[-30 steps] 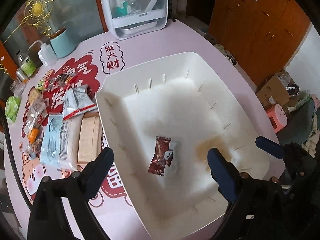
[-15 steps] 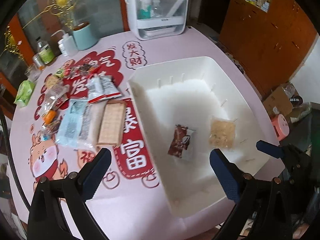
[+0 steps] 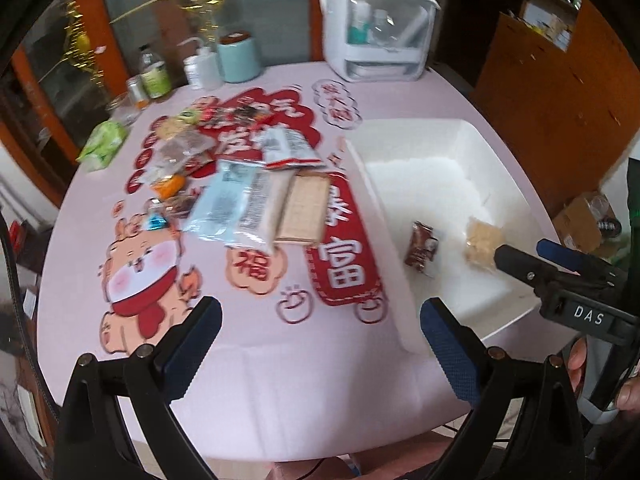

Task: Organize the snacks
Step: 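Move both tools back over the snack pile, then grasp the white OATS bar with the left tool while the right tool grasps the clear bread bag, then carry both snacks over the white basket and open both tools to release them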

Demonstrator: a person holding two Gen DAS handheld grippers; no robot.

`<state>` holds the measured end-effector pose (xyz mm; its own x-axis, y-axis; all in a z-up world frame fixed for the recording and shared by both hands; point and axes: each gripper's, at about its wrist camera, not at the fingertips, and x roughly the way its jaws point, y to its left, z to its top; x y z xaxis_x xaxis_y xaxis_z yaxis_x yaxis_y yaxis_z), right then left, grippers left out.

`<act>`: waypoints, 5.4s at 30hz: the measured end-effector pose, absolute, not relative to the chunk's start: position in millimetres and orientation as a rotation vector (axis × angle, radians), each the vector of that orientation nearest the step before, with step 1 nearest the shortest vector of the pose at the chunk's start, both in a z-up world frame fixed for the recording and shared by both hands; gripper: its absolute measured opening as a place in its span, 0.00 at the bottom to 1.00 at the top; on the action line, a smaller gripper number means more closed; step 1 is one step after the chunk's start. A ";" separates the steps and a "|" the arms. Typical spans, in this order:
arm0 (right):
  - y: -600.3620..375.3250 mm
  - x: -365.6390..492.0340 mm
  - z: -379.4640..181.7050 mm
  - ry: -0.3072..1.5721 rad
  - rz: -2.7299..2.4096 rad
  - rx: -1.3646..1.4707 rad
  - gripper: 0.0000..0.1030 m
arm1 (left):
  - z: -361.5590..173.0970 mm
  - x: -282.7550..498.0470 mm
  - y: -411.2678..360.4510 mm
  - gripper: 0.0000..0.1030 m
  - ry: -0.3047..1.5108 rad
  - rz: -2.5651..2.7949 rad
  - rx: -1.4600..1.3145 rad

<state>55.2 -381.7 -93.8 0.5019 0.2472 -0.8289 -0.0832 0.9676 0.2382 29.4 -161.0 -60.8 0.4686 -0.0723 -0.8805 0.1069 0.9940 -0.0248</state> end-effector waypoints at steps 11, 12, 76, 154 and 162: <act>-305.9 57.9 -73.6 0.999 0.377 0.113 0.90 | -47.6 8.1 -91.1 0.97 1.021 -0.035 -0.023; -298.0 58.6 -71.6 0.998 0.383 0.101 0.90 | -48.2 9.4 -84.5 0.97 1.026 -0.036 -0.023; 18.8 355.2 -209.9 1.312 0.418 -0.345 0.68 | -196.1 300.0 175.1 0.97 1.247 0.110 -0.142; -281.4 61.5 -45.3 0.917 0.280 0.139 0.66 | -20.1 95.4 -86.4 0.41 1.054 -0.205 0.065; -387.7 57.0 -64.9 0.928 0.159 0.212 0.67 | -19.5 101.8 -213.5 0.41 1.038 -0.272 0.126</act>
